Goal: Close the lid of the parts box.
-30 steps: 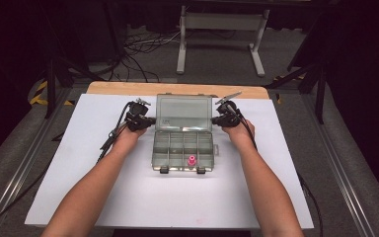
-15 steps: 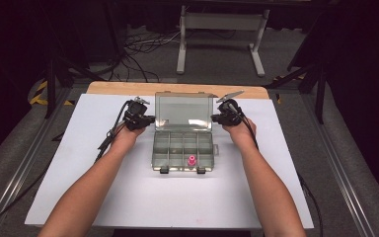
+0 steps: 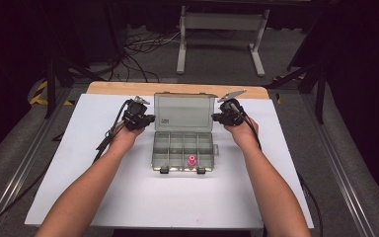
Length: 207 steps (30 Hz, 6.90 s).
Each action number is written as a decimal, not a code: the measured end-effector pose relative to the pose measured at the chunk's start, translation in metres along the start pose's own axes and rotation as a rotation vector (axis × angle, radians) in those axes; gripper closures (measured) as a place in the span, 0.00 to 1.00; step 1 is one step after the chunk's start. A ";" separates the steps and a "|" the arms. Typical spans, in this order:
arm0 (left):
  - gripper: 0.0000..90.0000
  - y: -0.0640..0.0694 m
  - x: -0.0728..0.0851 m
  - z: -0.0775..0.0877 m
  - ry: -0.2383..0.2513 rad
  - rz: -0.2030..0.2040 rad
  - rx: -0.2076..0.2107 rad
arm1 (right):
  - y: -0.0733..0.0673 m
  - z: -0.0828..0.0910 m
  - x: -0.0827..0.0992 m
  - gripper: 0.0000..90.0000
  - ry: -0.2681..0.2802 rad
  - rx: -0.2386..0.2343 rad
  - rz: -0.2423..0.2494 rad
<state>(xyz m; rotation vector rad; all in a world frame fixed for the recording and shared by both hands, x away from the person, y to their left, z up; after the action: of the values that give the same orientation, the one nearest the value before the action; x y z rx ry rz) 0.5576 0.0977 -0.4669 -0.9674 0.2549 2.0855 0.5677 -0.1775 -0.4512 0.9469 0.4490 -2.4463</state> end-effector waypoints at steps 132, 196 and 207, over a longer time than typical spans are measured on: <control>0.99 0.090 0.025 0.062 -0.087 -0.272 0.345 | -0.086 0.057 0.068 0.96 -0.223 -0.264 0.265; 0.04 0.091 0.042 0.149 0.411 -0.249 0.197 | -0.103 0.134 0.069 0.02 0.289 -0.245 0.269; 0.03 0.085 0.075 0.156 0.530 -0.199 0.098 | -0.093 0.149 0.098 0.00 0.461 -0.252 0.247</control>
<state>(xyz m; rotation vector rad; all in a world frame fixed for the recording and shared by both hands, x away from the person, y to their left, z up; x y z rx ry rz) 0.3801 0.1599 -0.4255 -1.4116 0.5034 1.5938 0.3736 -0.1986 -0.4016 1.3639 0.7277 -1.8922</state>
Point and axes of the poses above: each handheld gripper's, and its own axes: z roughly backward along the jaws, x roughly out of its underside, y roughly to its right, the point moved 7 cm from there along -z, roughly forward along the jaws, and after that the axes turned 15 degrees about -z, right-handed, at the moved point
